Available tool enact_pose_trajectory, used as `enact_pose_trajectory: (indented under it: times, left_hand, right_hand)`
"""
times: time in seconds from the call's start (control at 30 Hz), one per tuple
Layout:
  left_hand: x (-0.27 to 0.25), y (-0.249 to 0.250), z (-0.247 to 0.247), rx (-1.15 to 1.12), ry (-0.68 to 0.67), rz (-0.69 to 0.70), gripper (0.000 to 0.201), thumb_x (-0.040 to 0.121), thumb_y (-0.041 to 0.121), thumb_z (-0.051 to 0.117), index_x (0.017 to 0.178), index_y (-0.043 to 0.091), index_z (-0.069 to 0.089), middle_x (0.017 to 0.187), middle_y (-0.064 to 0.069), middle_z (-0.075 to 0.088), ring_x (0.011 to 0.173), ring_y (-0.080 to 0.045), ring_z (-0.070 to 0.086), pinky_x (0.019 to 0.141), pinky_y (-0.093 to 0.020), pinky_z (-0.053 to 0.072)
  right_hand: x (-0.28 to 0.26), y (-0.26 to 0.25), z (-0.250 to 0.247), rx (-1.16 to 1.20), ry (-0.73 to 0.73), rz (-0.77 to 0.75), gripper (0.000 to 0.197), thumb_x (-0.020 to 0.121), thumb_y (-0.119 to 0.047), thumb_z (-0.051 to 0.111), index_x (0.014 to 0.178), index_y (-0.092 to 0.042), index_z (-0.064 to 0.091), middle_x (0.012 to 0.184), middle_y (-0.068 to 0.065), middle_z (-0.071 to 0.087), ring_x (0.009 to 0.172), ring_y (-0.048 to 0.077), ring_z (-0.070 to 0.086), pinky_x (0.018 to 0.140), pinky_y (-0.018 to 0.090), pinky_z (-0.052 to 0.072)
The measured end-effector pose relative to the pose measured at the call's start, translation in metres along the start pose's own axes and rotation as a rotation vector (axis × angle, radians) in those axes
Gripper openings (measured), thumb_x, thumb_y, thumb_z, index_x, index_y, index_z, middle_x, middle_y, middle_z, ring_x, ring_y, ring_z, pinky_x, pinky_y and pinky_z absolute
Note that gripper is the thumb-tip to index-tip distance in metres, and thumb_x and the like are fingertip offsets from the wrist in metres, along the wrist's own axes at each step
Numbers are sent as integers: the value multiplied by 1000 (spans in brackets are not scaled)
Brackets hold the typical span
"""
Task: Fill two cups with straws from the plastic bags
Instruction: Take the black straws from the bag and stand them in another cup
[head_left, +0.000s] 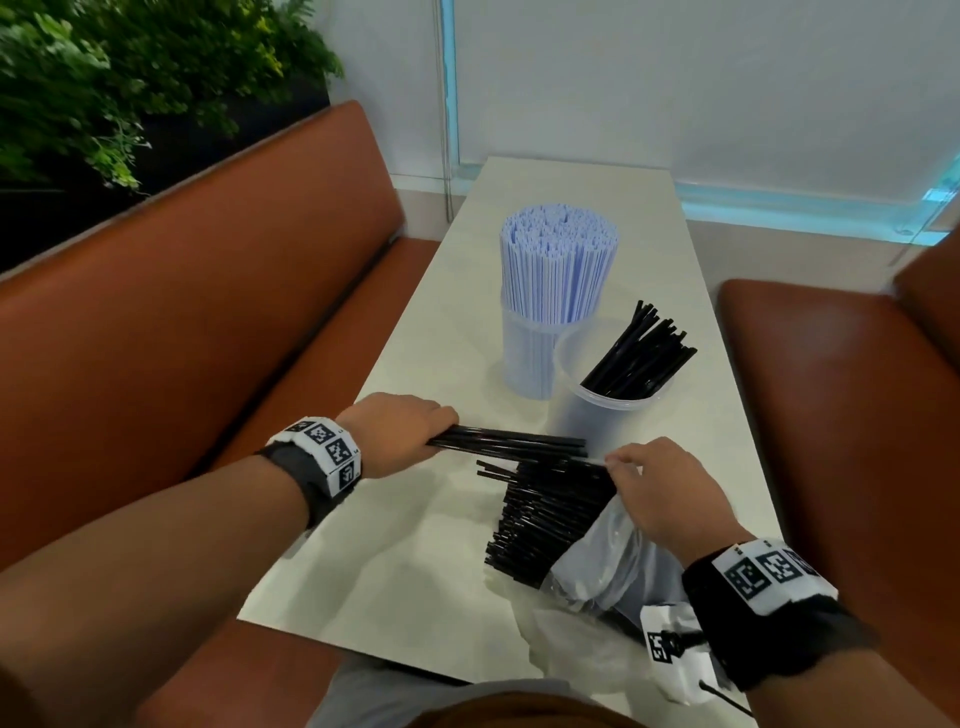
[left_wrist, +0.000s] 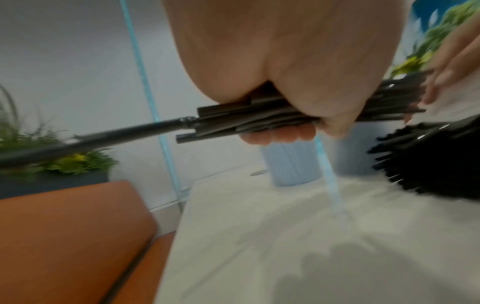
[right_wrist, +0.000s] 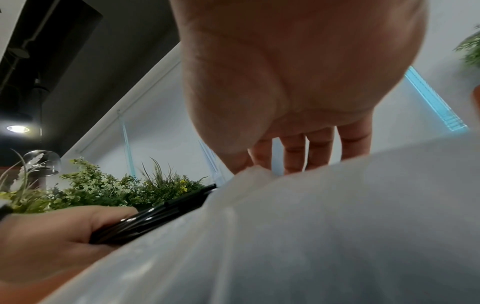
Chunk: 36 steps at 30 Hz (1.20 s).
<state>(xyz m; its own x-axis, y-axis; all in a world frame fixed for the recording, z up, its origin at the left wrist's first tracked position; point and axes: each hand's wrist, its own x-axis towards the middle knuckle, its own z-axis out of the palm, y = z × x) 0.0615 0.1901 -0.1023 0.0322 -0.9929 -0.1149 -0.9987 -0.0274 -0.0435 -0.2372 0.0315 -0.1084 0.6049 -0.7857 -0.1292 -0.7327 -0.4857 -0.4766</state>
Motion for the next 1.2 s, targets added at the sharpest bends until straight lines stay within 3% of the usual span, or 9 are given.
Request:
enact_pose_trajectory:
  times: [0.1, 0.2, 0.33, 0.47, 0.63, 0.73, 0.87, 1.03, 1.2]
  left_hand:
    - [-10, -15, 1, -27, 63, -48, 22, 103, 42, 44, 121, 30, 50, 103, 9, 61, 91, -17, 59, 66, -30, 39]
    - [-10, -1, -5, -91, 205, 5, 24, 100, 36, 51, 121, 24, 56, 102, 4, 64, 87, -20, 61, 64, -32, 41]
    - [8, 45, -27, -177, 303, 92, 27, 97, 35, 53, 120, 22, 57, 101, 3, 64, 82, -20, 60, 64, -35, 48]
    - [22, 66, -43, -160, 316, 71, 26, 97, 30, 56, 121, 22, 55, 104, 2, 63, 85, -22, 59, 67, -40, 50]
    - [40, 100, -56, -123, 366, 69, 18, 90, 29, 61, 106, 22, 57, 87, 5, 60, 72, -20, 58, 55, -32, 37]
    - [46, 106, -57, -197, 374, 5, 10, 92, 31, 58, 100, 25, 56, 81, 8, 57, 73, -21, 60, 55, -31, 32]
    - [39, 100, -82, -862, 555, -103, 8, 90, 43, 60, 97, 44, 57, 73, 9, 64, 66, -8, 62, 59, -25, 44]
    - [37, 111, -137, -1734, 1036, 94, 20, 90, 13, 68, 85, 32, 69, 73, -4, 65, 66, -22, 65, 71, -32, 56]
    - [47, 133, -136, -1939, 971, 67, 19, 90, 5, 64, 84, 23, 65, 69, -3, 62, 67, -22, 62, 72, -37, 55]
  right_hand:
    - [-8, -18, -5, 190, 279, -121, 37, 99, -48, 36, 66, -38, 48, 75, -9, 54, 78, 9, 53, 66, 27, 38]
    - [-12, -35, -11, 554, 476, -180, 32, 98, -52, 35, 98, -37, 64, 94, -18, 64, 97, -9, 55, 81, 12, 39]
    - [-6, -55, -13, 832, 372, -163, 24, 100, -36, 50, 99, -24, 70, 94, -12, 73, 95, 4, 66, 85, 18, 46]
    - [-2, -57, -29, 1036, 596, -154, 11, 95, -25, 54, 96, -25, 65, 89, 0, 73, 86, 14, 69, 80, 24, 52]
    - [-2, -69, -23, 834, 306, -144, 34, 99, -28, 53, 75, -22, 77, 78, -1, 74, 78, 9, 67, 77, 30, 49]
    - [-3, -69, -23, 964, 335, -112, 35, 98, -42, 51, 86, -23, 78, 91, -1, 77, 93, 15, 71, 85, 32, 53]
    - [3, -65, -35, 1322, 286, 90, 49, 103, -53, 41, 106, -17, 72, 107, 8, 76, 102, 20, 72, 86, 34, 56]
    - [4, -76, -34, 1529, 74, 290, 60, 102, -58, 39, 114, -7, 68, 112, 16, 73, 106, 31, 71, 97, 46, 54]
    - [-4, -86, -35, 1824, -86, 307, 65, 102, -57, 43, 125, 2, 60, 126, 24, 66, 113, 38, 67, 87, 49, 59]
